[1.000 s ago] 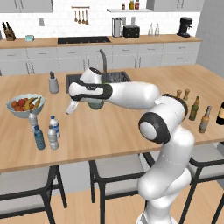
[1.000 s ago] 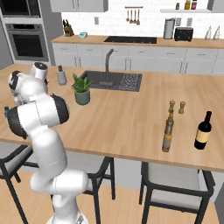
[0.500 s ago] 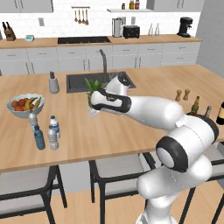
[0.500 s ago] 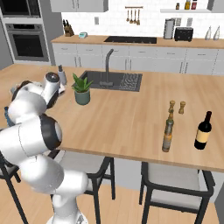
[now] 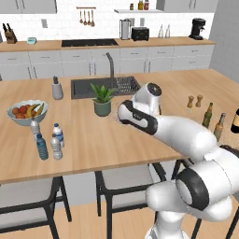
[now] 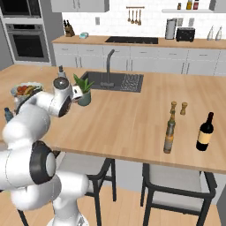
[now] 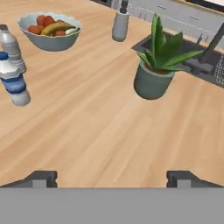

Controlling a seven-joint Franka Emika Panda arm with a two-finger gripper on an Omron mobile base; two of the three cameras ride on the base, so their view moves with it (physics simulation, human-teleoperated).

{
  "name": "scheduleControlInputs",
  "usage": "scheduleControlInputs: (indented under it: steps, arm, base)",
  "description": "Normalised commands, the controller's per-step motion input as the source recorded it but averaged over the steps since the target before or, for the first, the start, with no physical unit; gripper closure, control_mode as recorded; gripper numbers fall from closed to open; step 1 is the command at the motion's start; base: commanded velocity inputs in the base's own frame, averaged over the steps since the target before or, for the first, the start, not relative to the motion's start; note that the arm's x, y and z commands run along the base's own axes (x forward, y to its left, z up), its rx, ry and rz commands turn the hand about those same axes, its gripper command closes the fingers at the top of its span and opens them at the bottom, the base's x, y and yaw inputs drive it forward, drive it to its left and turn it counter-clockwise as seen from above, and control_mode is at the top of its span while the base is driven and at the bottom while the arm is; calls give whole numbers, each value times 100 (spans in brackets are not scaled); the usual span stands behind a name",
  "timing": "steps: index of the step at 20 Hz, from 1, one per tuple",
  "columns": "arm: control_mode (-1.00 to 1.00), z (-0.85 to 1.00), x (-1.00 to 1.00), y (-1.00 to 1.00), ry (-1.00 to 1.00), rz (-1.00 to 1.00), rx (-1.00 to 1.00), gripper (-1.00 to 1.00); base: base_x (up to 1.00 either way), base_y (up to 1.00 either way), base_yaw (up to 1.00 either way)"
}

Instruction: Move the plastic bottles in the middle to the plastics group, and the glass bottles in the middle to the glass group.

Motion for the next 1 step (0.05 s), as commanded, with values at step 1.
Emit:
scheduleControlInputs:
  steps: [1]
  arm:
    - [-100,64,-19,-91,5,-35,6,-100]
  base:
    - [0,0,0]
